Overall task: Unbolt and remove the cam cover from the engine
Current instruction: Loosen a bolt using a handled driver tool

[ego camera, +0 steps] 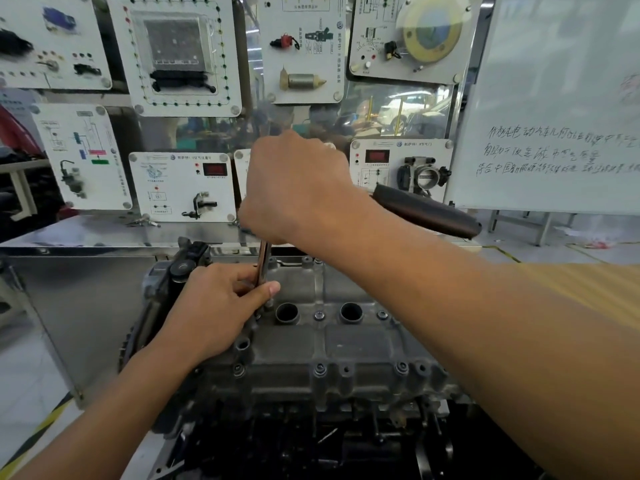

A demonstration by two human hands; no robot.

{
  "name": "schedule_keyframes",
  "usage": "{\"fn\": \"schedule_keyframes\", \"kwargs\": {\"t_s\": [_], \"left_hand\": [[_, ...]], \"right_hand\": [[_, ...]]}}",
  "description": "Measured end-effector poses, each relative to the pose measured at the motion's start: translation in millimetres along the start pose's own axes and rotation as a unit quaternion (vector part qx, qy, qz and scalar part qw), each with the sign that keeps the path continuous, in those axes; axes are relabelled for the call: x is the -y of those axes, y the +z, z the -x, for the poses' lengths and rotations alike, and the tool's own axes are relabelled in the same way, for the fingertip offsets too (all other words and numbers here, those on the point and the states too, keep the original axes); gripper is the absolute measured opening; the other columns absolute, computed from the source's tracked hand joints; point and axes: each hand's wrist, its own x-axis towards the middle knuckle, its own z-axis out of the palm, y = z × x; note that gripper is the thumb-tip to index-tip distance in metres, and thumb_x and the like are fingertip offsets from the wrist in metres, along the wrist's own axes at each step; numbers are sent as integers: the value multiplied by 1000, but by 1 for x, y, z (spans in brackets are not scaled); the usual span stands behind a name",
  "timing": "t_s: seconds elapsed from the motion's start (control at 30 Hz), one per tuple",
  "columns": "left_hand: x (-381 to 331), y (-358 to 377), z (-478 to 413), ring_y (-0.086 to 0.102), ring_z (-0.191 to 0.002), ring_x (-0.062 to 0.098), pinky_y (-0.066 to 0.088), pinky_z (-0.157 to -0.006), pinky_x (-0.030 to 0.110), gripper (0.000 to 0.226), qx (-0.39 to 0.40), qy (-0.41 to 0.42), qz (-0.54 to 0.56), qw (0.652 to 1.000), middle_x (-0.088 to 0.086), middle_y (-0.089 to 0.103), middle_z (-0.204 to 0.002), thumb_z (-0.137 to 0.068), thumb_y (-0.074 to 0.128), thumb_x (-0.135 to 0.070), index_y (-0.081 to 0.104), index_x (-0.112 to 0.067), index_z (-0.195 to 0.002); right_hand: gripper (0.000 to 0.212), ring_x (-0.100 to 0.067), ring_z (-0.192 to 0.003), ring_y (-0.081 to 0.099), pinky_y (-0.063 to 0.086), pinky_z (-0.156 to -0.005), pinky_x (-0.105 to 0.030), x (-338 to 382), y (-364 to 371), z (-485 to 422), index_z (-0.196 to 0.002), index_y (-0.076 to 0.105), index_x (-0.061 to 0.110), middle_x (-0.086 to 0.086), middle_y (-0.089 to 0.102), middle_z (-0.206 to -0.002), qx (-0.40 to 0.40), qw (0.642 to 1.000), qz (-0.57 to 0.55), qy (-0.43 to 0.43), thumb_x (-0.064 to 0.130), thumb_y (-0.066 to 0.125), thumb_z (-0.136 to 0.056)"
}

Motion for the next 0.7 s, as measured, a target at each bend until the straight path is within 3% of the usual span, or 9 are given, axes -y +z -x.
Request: {"fn": "schedule_keyframes", "kwargs": {"t_s": [0.1, 0.23, 0.37, 0.43, 0.53, 0.7], "left_hand": [[0, 1, 0, 68, -62, 0, 52, -63, 24, 20, -12, 2, -7, 1000, -16, 71, -64, -90, 69, -42, 70, -34, -71], [-2, 1, 3, 65, -64, 0, 51, -63, 27, 34, -14, -4, -20, 1000, -12, 70, -64, -92, 53, -55, 74, -30, -83], [-1, -2, 3, 65, -63, 20, 53, -67, 42, 65, -9, 2, -23, 1000, 6, 67, -62, -86, 35, -67, 72, -14, -82], [0, 0, 2, 64, -63, 25, 53, -67, 44, 61, -18, 12, -32, 999, 8, 65, -60, -89, 40, -63, 70, -11, -79], [0, 3, 4, 64, -57, 20, 53, -63, 41, 48, -36, 17, -25, 999, 4, 64, -56, -93, 47, -54, 71, -16, -76], [2, 3, 12, 61, -54, 3, 41, -51, 22, 41, -60, 11, -16, 998, -15, 66, -60, -90, 46, -56, 70, -26, -77]], "right_hand": [[35, -16, -51, 36, 23, -45, -24, 3, -4, -3, -63, 33, 20, 4, 39, -66, 29, 1000, 5, 10, 21, 66, -76], [31, -15, -54, 36, 22, -46, -27, -6, -2, -11, -64, 34, 19, 3, 38, -69, 38, 999, 0, 25, 17, 62, -78], [21, -21, -59, 42, 21, -47, -25, -23, 10, -7, -74, 42, 17, 5, 34, -68, -12, 999, -10, 37, 21, 61, -80], [15, -24, -67, 48, 22, -48, -26, -32, 15, -2, -79, 46, 19, 6, 37, -67, -36, 998, -17, 45, 26, 60, -82], [15, -24, -71, 52, 28, -54, -28, -34, 18, 2, -77, 49, 22, 4, 48, -72, -66, 997, -23, 31, 32, 58, -84], [25, -21, -70, 54, 37, -61, -30, -12, 19, -6, -71, 50, 26, 5, 52, -71, -135, 988, -33, -65, 46, 52, -84]]}}
